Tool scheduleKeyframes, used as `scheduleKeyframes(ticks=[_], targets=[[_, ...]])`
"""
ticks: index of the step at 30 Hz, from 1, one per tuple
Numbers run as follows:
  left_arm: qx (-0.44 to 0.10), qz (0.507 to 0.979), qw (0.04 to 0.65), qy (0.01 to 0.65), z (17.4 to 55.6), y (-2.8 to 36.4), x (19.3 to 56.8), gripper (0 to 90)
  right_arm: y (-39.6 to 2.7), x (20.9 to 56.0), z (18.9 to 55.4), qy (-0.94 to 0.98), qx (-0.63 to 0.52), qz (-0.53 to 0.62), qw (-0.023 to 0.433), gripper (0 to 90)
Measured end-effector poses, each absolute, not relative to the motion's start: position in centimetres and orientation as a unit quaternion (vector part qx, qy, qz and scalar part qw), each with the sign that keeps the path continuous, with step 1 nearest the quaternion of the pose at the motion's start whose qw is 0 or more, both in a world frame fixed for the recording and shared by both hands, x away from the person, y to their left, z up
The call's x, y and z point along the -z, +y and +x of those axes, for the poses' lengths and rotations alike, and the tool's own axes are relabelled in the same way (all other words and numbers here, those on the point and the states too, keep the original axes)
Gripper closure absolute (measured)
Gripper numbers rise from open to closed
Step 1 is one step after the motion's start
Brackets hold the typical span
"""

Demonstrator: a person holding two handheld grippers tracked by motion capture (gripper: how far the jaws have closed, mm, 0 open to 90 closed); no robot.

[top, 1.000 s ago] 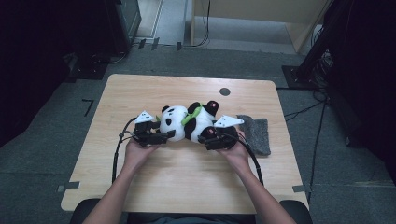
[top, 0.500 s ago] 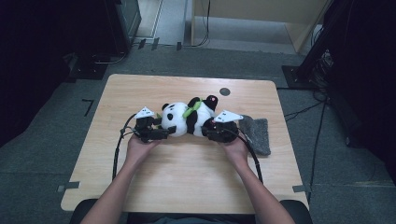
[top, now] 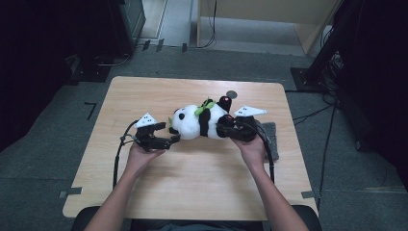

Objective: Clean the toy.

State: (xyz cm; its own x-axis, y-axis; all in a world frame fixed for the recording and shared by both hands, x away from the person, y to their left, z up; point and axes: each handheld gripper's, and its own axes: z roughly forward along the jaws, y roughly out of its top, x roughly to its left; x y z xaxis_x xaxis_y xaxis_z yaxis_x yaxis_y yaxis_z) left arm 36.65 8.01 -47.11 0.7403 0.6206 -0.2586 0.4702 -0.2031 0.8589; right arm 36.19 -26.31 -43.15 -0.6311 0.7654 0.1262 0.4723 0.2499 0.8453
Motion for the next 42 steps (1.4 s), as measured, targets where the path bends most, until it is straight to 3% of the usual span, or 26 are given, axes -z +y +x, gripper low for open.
scheduleKeyframes(ticks=[13, 15, 19, 23, 30, 42], targets=[[-0.123, 0.778, 0.526, 0.32, 35.6, 6.6, 46.9, 1.5, -25.5, 40.6, 34.3, 0.782, -0.496, 0.365, 0.097, 59.8], [-0.135, 0.777, 0.523, 0.323, 35.4, 6.7, 46.7, 9.8, -25.1, 40.8, 34.3, 0.784, -0.493, 0.366, 0.089, 59.9], [-0.142, 0.776, 0.52, 0.327, 35.2, 7.0, 46.0, 35.0, -25.2, 41.2, 34.5, 0.781, -0.495, 0.372, 0.086, 57.8], [-0.142, 0.775, 0.519, 0.332, 34.9, 7.0, 45.7, 49.6, -25.3, 41.6, 34.8, 0.788, -0.486, 0.364, 0.103, 46.4], [-0.104, 0.768, 0.522, 0.357, 35.5, 7.7, 45.2, 53.5, -25.9, 41.8, 34.5, 0.787, -0.499, 0.336, 0.137, 25.4], [-0.06, 0.746, 0.536, 0.391, 35.9, 9.2, 43.5, 52.7, -26.4, 43.0, 34.0, 0.786, -0.514, 0.309, 0.147, 13.4]])
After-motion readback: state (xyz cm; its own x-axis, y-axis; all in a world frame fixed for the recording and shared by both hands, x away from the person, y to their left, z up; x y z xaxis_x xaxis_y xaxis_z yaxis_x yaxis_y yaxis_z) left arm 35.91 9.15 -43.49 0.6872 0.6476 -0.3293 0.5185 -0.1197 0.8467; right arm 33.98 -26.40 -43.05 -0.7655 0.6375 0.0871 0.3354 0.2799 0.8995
